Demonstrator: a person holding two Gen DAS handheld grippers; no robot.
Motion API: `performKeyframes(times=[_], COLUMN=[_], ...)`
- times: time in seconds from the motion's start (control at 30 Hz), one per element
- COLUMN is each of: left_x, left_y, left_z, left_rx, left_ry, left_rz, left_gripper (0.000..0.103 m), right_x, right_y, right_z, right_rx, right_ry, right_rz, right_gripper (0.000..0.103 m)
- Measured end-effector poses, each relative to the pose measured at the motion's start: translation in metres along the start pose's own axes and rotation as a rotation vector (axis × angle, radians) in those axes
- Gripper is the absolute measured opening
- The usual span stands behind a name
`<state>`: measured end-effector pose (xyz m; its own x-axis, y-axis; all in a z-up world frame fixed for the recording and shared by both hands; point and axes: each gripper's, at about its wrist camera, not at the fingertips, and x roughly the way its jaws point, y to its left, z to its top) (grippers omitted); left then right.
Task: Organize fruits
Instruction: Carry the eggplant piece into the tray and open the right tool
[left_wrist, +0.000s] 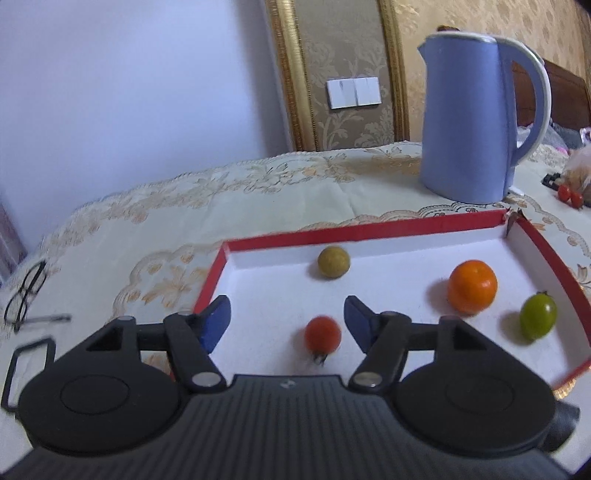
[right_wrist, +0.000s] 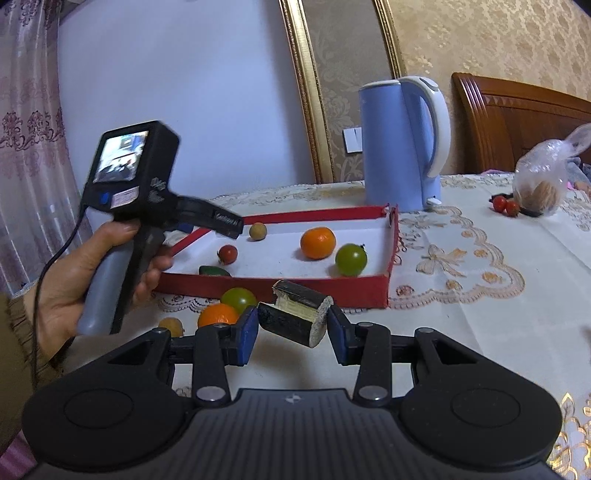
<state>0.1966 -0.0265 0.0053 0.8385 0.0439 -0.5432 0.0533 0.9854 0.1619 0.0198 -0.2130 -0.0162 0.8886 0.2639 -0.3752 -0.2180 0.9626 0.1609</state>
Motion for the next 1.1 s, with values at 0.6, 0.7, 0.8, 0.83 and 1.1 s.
performKeyframes(times=[0.6,0.7,0.8,0.83,1.1], left_x=[-0.1,-0.105,-0.111,-0.112,-0.111], left_y=[0.048,0.046,0.042,0.039,0.023], left_z=[-0.091,-0.097,-0.103,-0.106,-0.113], left_rx=[-0.104,-0.093,-0.071,-0.061,0.004], left_ry=[-0.139,-0.146,-0.158,-0.164,-0.144], left_rz=[0.019,-0.023,-0.069,-0.075,-0.119], left_gripper=[0.103,0.103,0.103,0.103,0.103], right_x=[0.117,0.137,0.143,0.139,0.05], right_y=[-0.03,-0.041,-0.043,-0.042,-0.027], right_z=[0.075,0.081,0.079,0.077,0.049], right_rx=[0.02,0.048,0.028,0.022,0.01], right_ry=[0.065,0.086,0.11,0.108,-0.048], right_rz=[-0.179,-0.214,-0.256,-0.247,-0.206], right_gripper=[0.04,0.041,0.044,0.044,0.044])
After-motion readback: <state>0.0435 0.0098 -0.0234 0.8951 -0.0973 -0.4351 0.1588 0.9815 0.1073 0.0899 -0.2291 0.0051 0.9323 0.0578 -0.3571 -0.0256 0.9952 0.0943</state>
